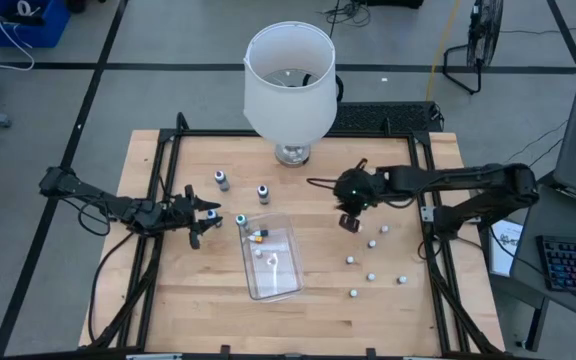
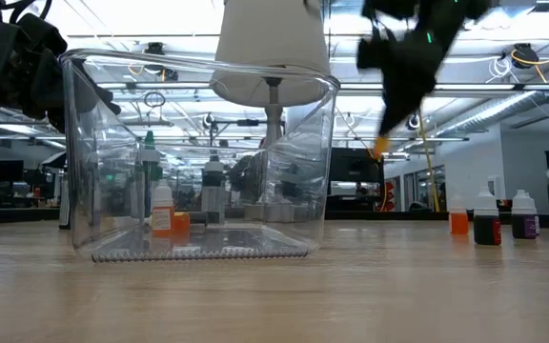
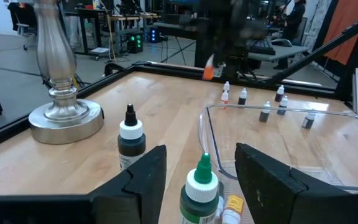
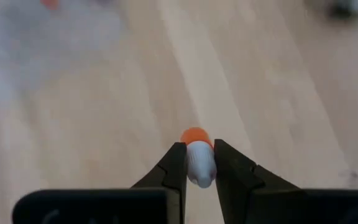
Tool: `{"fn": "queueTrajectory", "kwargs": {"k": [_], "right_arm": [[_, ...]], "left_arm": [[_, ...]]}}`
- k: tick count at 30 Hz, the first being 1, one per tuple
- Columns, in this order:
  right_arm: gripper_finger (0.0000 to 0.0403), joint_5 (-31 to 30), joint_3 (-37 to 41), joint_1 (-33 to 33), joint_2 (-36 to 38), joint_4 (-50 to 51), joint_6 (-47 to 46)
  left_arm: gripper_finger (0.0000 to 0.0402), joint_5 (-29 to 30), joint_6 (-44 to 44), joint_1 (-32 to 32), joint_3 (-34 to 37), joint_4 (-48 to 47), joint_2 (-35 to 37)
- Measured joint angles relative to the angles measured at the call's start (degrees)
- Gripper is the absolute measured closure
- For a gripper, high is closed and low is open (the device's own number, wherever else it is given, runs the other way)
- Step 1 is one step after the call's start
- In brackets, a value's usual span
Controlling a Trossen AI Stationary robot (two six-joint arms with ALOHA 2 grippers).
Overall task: Pick & Place food coloring
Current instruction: Put the orange food coloring bottle into the bin
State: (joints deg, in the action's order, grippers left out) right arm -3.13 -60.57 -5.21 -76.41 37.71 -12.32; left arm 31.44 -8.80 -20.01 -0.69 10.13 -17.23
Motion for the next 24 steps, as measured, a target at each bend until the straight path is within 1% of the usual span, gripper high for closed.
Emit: {"fn": "queueTrajectory", "kwargs": {"k": [1, 3, 6, 9, 12, 15, 17, 19, 24], "right_arm": [[0.0359, -0.1, -2.6, 1.1, -0.6, 0.2, 0.2], [0.0359, -2.3, -8.3, 3.4, -2.4, 1.1, 1.0], [0.0359, -6.3, -19.3, 6.2, -7.2, 7.0, 3.3], [0.0359, -8.8, -32.4, 7.6, -14.1, 14.5, 5.3], [0.0359, -9.1, -45.4, 8.4, -22.3, 20.8, 7.7], [0.0359, -9.0, -55.9, 9.0, -30.1, 25.0, 10.6], [0.0359, -8.9, -60.4, 9.5, -34.4, 25.7, 12.8], [0.0359, -8.8, -62.7, 10.0, -37.9, 25.6, 14.9], [0.0359, -7.9, -62.9, 10.8, -44.8, 25.3, 17.9]], "left_arm": [[0.021, 0.0, 0.0, 0.0, 0.0, 0.0, 0.0], [0.0211, 0.0, 0.0, 0.0, 0.0, 0.0, 0.0], [0.021, 0.0, 0.0, 0.0, 0.0, 0.0, 0.0], [0.021, 0.0, 0.0, 0.0, 0.0, 0.0, 0.0], [0.021, 0.0, 0.0, 0.0, 0.0, 0.2, 0.0], [0.021, 0.0, 0.0, 0.0, 0.0, 0.2, 0.0], [0.021, 0.0, 0.0, 0.0, 0.0, 0.2, 0.0], [0.021, 0.0, 0.0, 0.0, 0.0, 0.2, 0.0], [0.021, 0.0, 0.0, 0.0, 0.0, 0.2, 0.0]]}}
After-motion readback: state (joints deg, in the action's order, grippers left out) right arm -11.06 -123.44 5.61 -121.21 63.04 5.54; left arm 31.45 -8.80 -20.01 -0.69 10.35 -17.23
